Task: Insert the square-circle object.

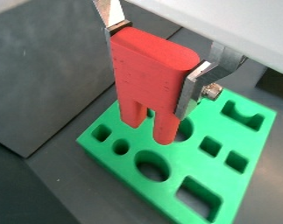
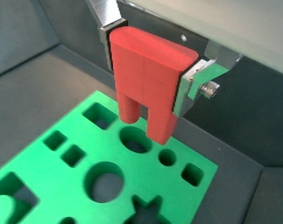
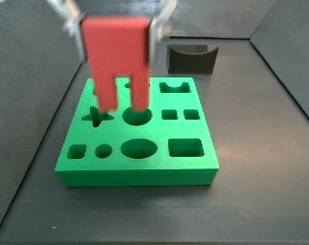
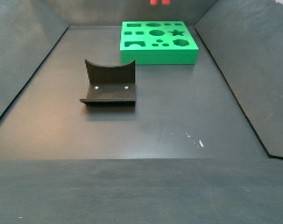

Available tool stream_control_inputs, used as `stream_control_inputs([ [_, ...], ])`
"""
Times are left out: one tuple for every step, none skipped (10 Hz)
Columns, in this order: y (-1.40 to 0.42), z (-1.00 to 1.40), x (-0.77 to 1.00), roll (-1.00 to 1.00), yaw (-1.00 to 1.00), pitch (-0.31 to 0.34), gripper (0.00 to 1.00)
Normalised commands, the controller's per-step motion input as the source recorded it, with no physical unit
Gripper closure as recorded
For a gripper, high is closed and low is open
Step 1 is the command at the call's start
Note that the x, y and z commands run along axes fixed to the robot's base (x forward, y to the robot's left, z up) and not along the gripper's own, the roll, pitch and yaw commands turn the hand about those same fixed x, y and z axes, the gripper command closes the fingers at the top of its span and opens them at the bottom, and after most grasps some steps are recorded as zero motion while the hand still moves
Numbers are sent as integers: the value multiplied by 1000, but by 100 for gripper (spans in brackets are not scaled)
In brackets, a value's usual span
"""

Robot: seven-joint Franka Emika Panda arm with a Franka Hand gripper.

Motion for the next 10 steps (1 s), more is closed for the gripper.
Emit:
stream_control_inputs([
  [-349, -746, -331, 286, -49, -24, 100],
  [-386, -620, -274, 314, -166, 0, 100],
  [-300, -551, -229, 317, -240, 0, 100],
  [-71, -600, -251, 267, -120, 23, 100],
  [0, -651, -223, 207, -54, 24, 100],
  [0, -591, -254, 160, 0, 0, 100],
  [0, -471, -183, 141, 0, 0, 100],
  [0, -374, -131, 101, 6, 0, 100],
  [-6, -357, -137, 79, 14, 0, 100],
  [-140, -366, -151, 3, 74, 0, 100],
])
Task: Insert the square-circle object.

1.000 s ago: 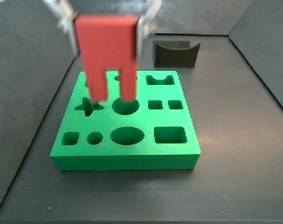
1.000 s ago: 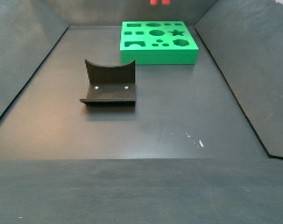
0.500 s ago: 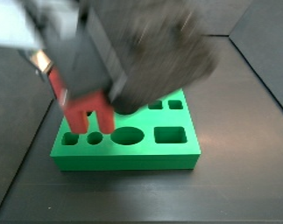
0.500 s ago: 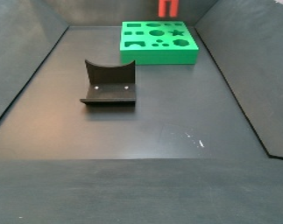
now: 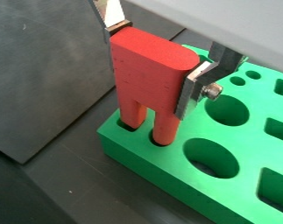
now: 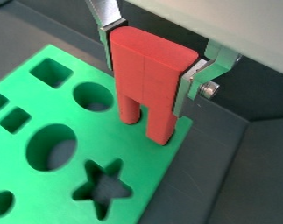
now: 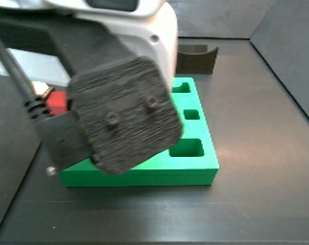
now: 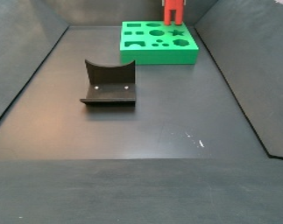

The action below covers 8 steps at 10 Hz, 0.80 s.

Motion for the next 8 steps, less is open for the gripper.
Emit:
stream_control_inputs([
  [-89, -326, -71, -51, 57, 0, 100],
  [-46, -266, -97, -56, 26, 0, 100],
  [-40, -460, 49, -127, 0, -23, 100],
  [-14, -531, 126, -143, -60, -79, 100],
  [0, -586, 114, -183, -163, -139, 100],
  [0, -649, 31, -121, -211, -149, 100],
  [6, -646, 0, -77, -137, -191, 100],
  [0, -577, -120, -93, -66, -291, 100],
])
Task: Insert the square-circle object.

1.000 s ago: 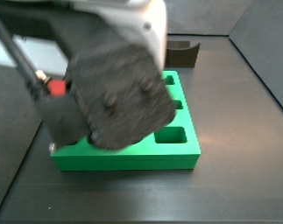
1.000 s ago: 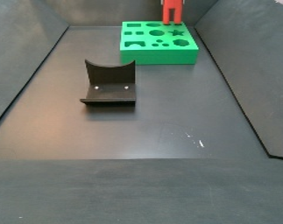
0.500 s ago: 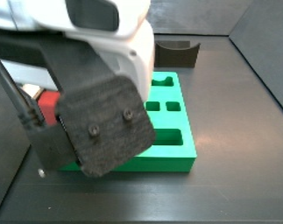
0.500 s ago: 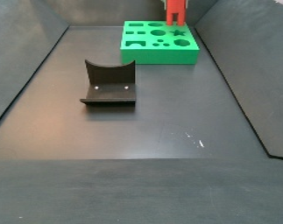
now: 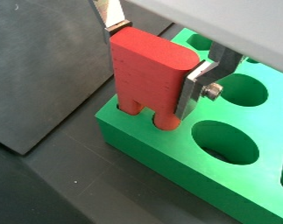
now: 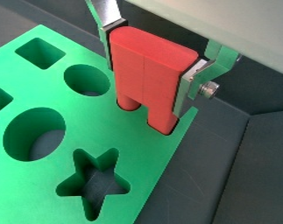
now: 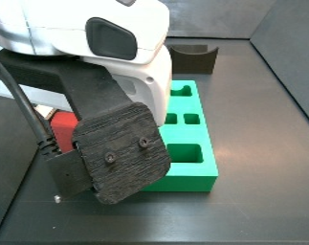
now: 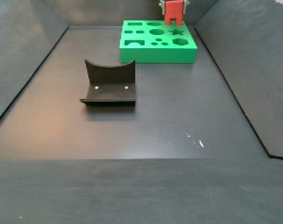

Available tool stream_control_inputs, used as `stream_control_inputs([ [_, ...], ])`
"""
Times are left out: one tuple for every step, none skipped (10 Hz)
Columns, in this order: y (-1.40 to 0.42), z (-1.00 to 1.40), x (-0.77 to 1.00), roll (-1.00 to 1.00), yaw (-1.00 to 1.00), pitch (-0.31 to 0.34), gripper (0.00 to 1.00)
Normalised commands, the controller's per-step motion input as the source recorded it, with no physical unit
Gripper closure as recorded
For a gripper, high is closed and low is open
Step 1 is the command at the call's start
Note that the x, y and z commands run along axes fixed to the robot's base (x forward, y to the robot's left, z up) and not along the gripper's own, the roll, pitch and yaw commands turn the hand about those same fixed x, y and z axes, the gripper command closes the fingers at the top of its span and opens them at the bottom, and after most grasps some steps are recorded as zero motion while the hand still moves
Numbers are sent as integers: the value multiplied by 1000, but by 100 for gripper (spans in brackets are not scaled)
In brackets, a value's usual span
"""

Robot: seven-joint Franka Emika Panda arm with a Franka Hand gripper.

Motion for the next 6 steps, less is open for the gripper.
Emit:
stream_control_inputs([
  [60, -440, -309, -104, 0, -397, 100],
  [40, -354, -360, -133, 0, -431, 100],
  [106, -314, -129, -217, 0, -313, 100],
  [0, -214, -126, -129, 0, -241, 100],
  [0, 0, 0, -6, 0, 0, 100],
  [0, 0, 0, 0, 0, 0, 100],
])
